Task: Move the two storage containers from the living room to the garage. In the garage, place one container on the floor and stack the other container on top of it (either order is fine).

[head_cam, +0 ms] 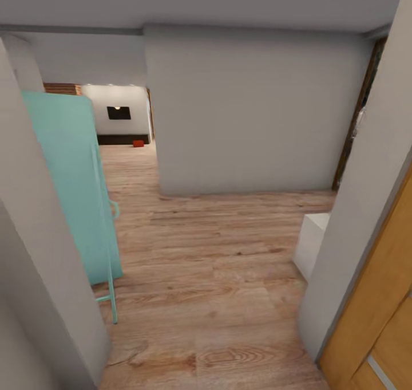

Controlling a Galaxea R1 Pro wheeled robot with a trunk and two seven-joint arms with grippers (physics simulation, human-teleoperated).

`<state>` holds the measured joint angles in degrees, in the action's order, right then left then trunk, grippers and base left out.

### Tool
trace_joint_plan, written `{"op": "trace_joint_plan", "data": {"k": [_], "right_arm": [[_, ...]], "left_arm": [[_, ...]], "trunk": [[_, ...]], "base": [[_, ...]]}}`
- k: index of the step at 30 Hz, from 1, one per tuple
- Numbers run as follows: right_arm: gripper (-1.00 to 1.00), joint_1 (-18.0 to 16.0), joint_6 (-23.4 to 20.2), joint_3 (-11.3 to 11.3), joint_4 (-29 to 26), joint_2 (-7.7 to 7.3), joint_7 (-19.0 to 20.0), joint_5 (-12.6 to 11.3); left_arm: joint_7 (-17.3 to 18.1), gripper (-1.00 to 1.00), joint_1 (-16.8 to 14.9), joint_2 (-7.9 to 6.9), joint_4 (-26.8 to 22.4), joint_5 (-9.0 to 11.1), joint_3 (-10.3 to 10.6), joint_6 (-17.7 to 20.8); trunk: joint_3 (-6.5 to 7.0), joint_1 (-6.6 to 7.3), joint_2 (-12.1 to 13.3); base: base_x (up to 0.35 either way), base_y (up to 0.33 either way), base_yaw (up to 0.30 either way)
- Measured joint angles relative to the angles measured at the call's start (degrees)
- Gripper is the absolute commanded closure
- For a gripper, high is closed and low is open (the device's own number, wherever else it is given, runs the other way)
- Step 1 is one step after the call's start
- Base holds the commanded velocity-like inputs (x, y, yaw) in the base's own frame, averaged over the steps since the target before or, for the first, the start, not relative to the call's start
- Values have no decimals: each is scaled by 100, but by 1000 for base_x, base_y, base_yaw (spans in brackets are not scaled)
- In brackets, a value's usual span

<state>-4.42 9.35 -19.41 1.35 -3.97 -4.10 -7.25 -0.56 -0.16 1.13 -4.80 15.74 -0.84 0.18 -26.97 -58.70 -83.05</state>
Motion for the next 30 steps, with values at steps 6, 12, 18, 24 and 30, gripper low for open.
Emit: {"op": "trace_joint_plan", "data": {"k": [6,12,18,24,30], "right_arm": [[-100,0,0,2,0,0,0,-1],[-100,0,0,-1,0,0,0,6],[-100,0,0,1,0,0,0,-1],[-100,0,0,-1,0,0,0,6],[-100,0,0,2,0,0,0,0]], "left_arm": [[0,-100,0,0,0,-2,1,-2],[0,-100,0,0,0,0,-1,1],[0,-100,0,0,0,0,-2,-1],[0,-100,0,0,-1,0,1,-2],[0,-100,0,0,0,0,1,0]], "trunk": [[0,0,0],[0,0,0],[0,0,0],[0,0,0],[0,0,0]], "base": [[324,0,0],[324,0,0],[324,0,0],[324,0,0],[324,0,0]]}}
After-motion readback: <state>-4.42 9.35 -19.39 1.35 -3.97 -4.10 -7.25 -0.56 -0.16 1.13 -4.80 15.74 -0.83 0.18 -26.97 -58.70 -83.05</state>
